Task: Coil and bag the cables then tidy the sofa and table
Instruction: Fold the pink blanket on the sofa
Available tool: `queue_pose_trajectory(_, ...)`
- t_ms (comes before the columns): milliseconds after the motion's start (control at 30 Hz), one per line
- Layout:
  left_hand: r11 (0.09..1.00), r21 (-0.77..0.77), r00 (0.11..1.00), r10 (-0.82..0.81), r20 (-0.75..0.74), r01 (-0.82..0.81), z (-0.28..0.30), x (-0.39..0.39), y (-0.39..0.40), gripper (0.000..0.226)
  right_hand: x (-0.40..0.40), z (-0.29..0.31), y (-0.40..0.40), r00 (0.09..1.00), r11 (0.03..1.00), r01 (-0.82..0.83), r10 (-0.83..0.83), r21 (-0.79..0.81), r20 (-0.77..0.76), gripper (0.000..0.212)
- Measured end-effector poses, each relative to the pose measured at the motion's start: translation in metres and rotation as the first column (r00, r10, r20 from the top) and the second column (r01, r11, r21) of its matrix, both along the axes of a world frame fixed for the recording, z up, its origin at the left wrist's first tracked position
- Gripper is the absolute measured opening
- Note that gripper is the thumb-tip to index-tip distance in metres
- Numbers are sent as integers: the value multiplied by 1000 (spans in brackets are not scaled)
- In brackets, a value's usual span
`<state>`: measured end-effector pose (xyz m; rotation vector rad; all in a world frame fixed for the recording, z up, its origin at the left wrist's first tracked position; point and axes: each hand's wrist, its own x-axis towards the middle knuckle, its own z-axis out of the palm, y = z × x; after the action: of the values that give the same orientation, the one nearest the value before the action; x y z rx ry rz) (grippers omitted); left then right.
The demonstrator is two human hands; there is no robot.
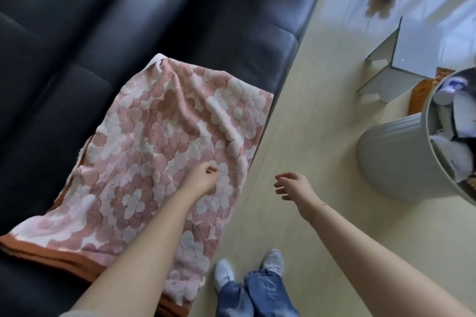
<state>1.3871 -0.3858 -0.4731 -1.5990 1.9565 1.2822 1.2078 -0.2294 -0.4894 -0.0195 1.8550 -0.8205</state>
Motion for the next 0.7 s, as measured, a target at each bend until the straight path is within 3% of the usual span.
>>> queue_pose_trajectory(133, 997, -69, 998, 12, -66, -16, -9, -32, -25, 35, -39, -6, -36, 999, 999, 36, -36, -24, 0, 17)
queue_pose_trajectory(200, 999, -23, 990, 41, -131, -44, -17, -51, -40, 37, -57, -18, -61, 997, 996, 81, -81, -36, 13, 18)
queue_pose_trajectory(300, 998, 22, 977, 60, -207, -57, -35, -77, -63, 42, -80, -37, -104, 981, 983, 182, -180, -23, 79, 34)
queue_pose_trajectory(433, 992, -118, 984, 22, -179, -44, -58, -108, -102, 54, -106, -73, -166, 974, 972, 212, -219, 101, 60, 62)
queue_pose_trajectory(533, 962, -272, 984, -27, -177, -23, -74, -126, -128, 62, -121, -92, -205, 974, 974, 182, -197, 133, 112, 50)
queue_pose_trajectory(633, 940, -330, 974, 6, -225, -82, -95, -135, -148, 69, -127, -99, -225, 971, 972, 236, -236, 15, 46, 22)
queue_pose_trajectory(700, 927, -353, 975, 51, -217, -127, -109, -141, -163, 74, -135, -103, -230, 960, 954, 278, -281, -109, -6, 16)
